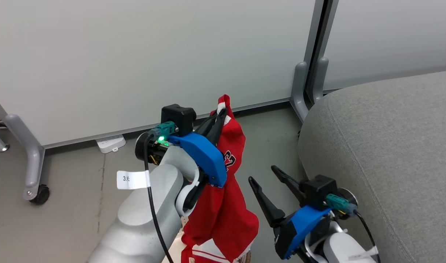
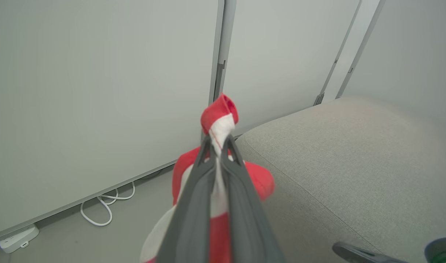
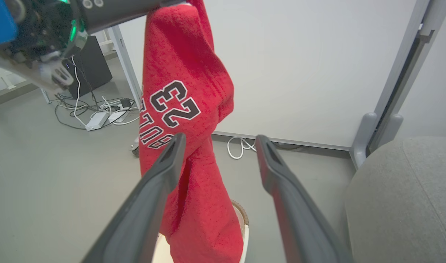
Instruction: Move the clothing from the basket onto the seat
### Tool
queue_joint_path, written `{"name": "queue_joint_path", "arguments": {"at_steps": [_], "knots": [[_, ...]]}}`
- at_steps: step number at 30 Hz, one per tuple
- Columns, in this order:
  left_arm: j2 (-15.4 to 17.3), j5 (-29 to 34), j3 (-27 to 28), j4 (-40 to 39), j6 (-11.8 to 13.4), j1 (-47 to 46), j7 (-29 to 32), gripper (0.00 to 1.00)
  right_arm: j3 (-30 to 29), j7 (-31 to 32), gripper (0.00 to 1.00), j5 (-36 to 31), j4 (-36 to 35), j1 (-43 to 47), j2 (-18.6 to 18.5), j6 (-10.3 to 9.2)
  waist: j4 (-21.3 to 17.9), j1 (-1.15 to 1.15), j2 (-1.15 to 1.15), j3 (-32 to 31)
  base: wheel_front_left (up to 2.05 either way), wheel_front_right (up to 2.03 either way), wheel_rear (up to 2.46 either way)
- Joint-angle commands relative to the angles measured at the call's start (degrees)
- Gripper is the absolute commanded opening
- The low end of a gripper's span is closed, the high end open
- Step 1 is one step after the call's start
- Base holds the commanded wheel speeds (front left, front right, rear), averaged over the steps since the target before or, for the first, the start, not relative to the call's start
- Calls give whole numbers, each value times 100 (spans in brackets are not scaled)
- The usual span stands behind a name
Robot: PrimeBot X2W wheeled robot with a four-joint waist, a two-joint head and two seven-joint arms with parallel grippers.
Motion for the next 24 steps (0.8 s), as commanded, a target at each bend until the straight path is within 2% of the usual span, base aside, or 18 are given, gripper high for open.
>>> {"name": "queue_joint_path", "arguments": {"at_steps": [1, 11, 17, 24], "knots": [[-1, -49, -70, -41, 5, -99, -5, 0, 182, -12, 100, 157, 97, -232, -21, 1, 5, 0, 0, 17, 0, 0, 0], [1, -253, -434, -154, 51, -208, -32, 0, 943, -182, 100, 1067, 1182, -1181, -21, 1, 96, 0, 0, 60, 0, 0, 0], [0, -354, -629, -214, 81, -265, -36, 0, 1115, -389, 100, 1234, 1748, -1624, -21, 1, 167, 0, 0, 51, 0, 0, 0], [0, -459, -801, -241, 79, -295, -17, 0, 1422, -531, 100, 1264, 2078, -2027, -21, 1, 199, 0, 0, 35, 0, 0, 0]]}}
